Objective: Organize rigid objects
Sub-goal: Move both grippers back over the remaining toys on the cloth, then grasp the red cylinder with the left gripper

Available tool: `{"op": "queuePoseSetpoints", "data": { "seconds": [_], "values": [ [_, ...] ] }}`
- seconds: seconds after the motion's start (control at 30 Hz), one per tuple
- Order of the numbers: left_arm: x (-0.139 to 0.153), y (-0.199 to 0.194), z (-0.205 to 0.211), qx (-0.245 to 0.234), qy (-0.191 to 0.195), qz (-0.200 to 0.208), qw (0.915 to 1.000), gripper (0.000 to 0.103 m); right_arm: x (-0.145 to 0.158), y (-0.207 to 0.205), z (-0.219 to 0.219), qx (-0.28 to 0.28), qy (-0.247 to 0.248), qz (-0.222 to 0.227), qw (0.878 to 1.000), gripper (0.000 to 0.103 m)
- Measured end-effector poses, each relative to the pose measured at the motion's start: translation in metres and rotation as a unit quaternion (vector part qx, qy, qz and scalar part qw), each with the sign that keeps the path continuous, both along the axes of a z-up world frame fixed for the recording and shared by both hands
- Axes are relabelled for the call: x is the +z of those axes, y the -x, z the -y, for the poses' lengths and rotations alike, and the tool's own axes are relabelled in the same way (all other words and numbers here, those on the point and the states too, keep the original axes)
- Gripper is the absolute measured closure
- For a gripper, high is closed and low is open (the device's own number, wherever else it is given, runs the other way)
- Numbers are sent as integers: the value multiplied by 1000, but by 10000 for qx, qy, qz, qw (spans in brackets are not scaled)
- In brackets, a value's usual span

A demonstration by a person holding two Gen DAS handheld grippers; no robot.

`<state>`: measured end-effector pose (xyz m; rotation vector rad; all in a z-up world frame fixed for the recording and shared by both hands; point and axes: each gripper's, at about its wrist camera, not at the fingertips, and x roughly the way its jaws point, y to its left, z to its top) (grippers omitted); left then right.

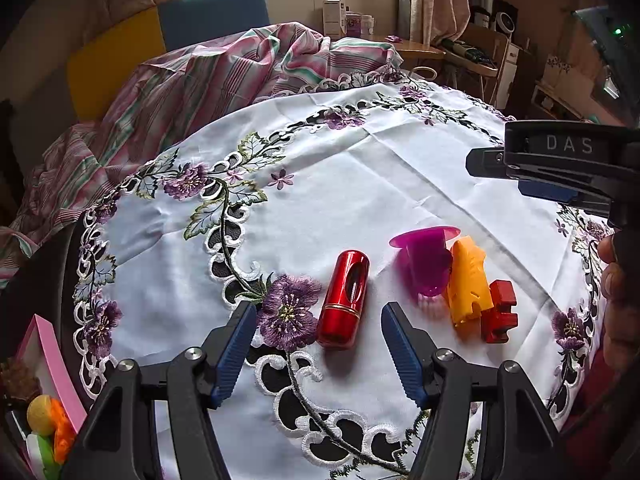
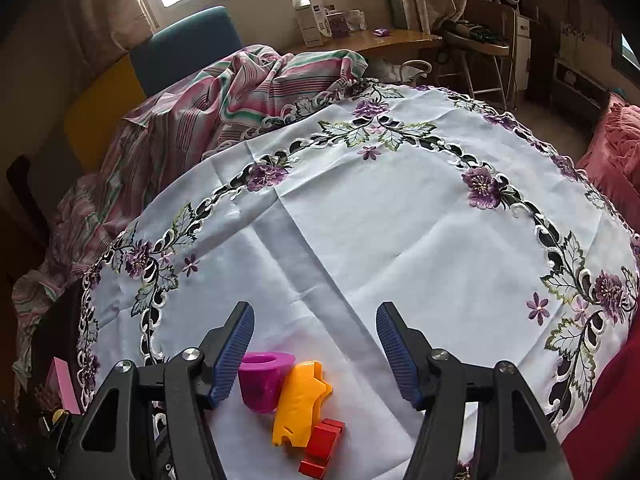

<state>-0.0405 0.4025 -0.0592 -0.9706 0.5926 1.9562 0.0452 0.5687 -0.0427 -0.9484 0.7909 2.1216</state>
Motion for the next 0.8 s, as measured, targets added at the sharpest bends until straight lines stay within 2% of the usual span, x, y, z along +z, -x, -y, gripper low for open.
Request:
{"op": "queuePoseSetpoints", "data": {
  "seconds": [0.5,0.67,0.8],
  "values": [
    [-13,9,-16,-35,67,247,9997,37,-4,-8,-9,-236,256,-162,9993,38],
    [-27,21,-27,-3,94,460,9989,38,-5,-10,-12,-295,339,-197,9988,38],
    [-44,29,-37,52,248,708,9972,52,-7,-11,-14,-357,392,-207,9984,38]
  ]
}}
